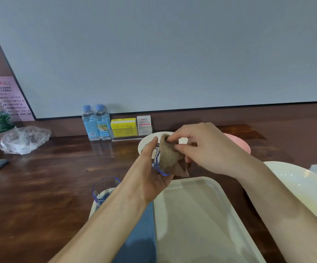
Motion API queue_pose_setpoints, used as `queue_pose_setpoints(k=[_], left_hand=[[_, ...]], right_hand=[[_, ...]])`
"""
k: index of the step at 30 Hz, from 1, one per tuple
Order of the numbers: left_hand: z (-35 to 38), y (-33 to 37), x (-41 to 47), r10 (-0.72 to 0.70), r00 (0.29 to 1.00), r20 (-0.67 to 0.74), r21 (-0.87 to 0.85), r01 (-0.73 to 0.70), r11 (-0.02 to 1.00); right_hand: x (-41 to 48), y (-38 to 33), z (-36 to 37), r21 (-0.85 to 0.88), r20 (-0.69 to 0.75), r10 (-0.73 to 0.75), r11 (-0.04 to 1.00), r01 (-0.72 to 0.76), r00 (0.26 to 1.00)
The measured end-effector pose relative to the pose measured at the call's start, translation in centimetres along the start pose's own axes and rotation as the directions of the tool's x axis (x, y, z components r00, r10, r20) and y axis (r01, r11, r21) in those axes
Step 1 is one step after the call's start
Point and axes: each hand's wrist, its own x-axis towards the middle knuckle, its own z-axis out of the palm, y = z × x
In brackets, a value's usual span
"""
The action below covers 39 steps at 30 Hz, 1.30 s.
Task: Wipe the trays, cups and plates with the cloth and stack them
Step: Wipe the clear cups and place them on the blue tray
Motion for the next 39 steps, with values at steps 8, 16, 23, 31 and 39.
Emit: queue_pose_setpoints(k=[8,16,23,31,39], left_hand=[[0.1,-0.3,-0.3,0.066,0.996,0.056,-0.013,-0.065,0.998],[-0.1,0.3,-0.2,0.2,0.97,0.138,-0.034,-0.197,0.98],[0.0,0.2,0.0,0.081,0.994,0.077,0.011,-0.082,0.997],[0.1,1.0,-0.3,0.218,0.957,0.192,0.004,-0.223,0.975],[-0.2,1.3,-0.1,0.119,0.979,0.167,0.11,-0.139,0.984]], right_hand=[[0.5,-0.4,3.4,-0.248,-0.291,-0.262,0.95,0.192,0.92],[0.4,-0.1,4.9,-0.086,-0.465,-0.001,0.995,-0.044,0.885],[0.6,-0.5,5.5,-0.344,-0.508,-0.392,0.909,0.236,0.767],[0.9,0.0,6.2,0.026,-0.526,0.001,1.0,0.015,0.85],[0.8,0.4,5.9,-0.34,-0.579,-0.4,0.91,0.235,0.711]])
